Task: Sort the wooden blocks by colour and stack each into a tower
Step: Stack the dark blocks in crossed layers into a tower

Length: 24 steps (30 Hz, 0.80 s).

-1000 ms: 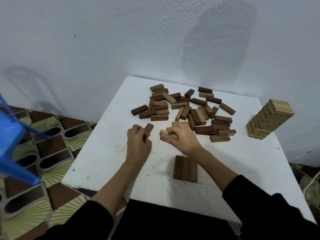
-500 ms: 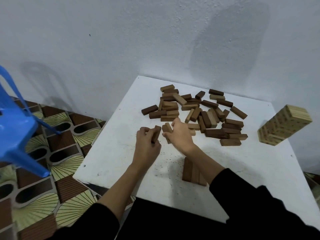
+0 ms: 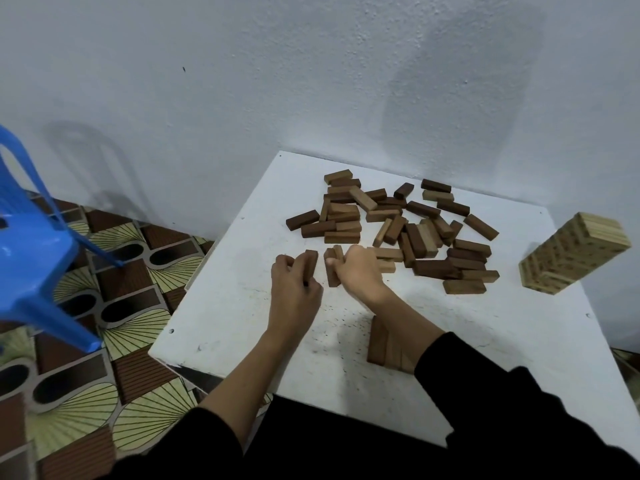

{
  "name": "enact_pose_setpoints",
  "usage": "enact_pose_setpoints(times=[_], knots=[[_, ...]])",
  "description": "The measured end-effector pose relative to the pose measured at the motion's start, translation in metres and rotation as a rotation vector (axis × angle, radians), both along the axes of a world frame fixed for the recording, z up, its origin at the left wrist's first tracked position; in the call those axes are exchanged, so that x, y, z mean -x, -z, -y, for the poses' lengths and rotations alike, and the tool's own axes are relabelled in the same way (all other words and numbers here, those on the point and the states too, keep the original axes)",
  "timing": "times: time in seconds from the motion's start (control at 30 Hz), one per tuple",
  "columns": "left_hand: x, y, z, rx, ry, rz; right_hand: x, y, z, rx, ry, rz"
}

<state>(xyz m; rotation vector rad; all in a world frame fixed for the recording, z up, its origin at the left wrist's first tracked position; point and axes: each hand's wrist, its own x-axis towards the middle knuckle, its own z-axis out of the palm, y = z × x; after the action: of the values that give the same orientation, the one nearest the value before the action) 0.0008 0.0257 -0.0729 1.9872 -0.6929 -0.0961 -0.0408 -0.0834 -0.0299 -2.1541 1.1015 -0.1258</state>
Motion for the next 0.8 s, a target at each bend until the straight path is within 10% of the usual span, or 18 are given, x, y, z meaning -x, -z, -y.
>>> enact_pose_setpoints(times=[0.3, 0.8], knots=[[-0.002, 0.001, -0.001, -0.036, -0.029, -0.025, 0.006, 0.001, 0.004, 0.318, -0.017, -0.068], [-0.006, 0.010, 0.000, 0.047, -0.044, -0.025, -0.007, 0.011, -0.014, 0.136, -0.115, 0.157]])
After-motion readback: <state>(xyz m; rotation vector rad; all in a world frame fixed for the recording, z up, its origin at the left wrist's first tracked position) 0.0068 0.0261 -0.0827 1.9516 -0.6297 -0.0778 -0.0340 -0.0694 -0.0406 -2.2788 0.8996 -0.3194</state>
